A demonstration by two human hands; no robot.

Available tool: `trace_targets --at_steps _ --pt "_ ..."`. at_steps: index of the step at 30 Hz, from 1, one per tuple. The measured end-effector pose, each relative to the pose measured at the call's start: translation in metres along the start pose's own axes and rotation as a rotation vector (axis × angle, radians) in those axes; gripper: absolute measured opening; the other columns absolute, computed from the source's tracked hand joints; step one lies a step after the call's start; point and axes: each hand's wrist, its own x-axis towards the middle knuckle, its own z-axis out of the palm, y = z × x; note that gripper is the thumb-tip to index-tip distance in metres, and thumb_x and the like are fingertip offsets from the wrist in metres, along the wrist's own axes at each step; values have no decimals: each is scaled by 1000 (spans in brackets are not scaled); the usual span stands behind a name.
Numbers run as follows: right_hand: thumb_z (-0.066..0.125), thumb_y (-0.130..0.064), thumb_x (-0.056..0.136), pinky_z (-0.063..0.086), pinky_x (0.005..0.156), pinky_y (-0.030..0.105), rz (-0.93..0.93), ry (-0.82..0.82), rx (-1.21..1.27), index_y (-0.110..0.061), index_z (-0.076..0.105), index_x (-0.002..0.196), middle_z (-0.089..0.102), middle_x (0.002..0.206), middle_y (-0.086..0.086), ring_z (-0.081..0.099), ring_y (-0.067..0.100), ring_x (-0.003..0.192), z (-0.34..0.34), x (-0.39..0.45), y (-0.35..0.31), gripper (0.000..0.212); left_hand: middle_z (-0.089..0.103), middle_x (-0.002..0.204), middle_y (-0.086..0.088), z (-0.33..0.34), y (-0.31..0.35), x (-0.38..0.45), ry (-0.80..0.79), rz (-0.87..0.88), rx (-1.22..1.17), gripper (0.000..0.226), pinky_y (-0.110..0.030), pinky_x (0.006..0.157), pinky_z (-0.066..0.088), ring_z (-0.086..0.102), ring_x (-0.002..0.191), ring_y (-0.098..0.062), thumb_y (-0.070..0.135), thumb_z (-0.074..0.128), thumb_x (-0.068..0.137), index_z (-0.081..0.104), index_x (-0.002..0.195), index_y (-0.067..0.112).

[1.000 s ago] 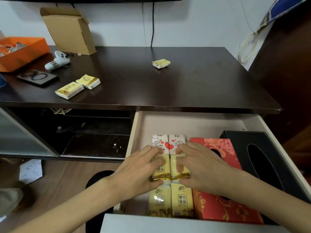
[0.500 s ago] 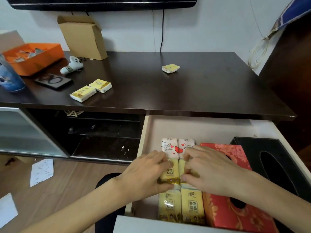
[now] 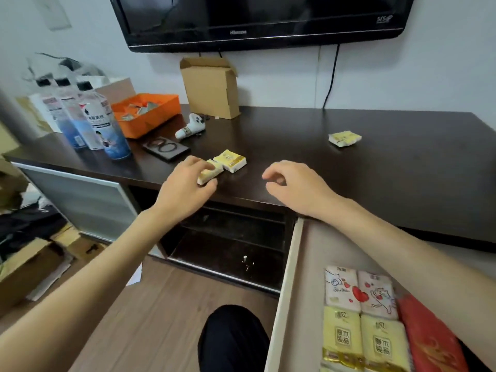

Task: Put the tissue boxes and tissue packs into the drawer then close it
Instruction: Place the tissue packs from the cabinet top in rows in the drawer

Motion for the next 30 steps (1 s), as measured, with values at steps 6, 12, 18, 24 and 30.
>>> trace_targets --at_steps 6,12,18,24,30 --pt "56 -28 102 46 103 43 24 -37 -26 -20 50 149 47 150 9 48 27 133 54 95 -9 48 60 123 -9 23 -43 36 -164 -137 32 30 -42 93 47 57 113 -30 24 62 87 68 114 13" --pt "54 -33 104 50 88 40 -18 -49 -218 -22 54 148 53 139 5 52 25 126 77 112 5 45 55 133 -7 34 -37 32 -158 -118 30 25 -41 98 43 51 117 -34 31 62 86 70 107 19" --pt "58 -37 102 45 77 32 -61 -6 -350 -12 65 133 47 144 7 57 24 114 44 70 36 40 37 156 -15 40 -10 39 -279 -94 -72 18 -39 110 34 35 143 -32 29 70 84 66 101 23" --pt "62 -46 98 48 91 40 17 -110 -297 -22 70 125 43 156 -1 57 26 124 -13 13 58 37 59 104 0 47 34 48 -393 -12 -107 20 -30 72 37 59 96 -28 28 76 81 59 91 25" --pt "66 -59 91 33 60 35 -4 -138 -470 -33 60 97 53 105 -9 53 17 86 -51 -20 67 27 58 107 6 60 69 43 -460 148 -149 38 -32 73 45 58 85 -14 33 84 74 58 101 33"
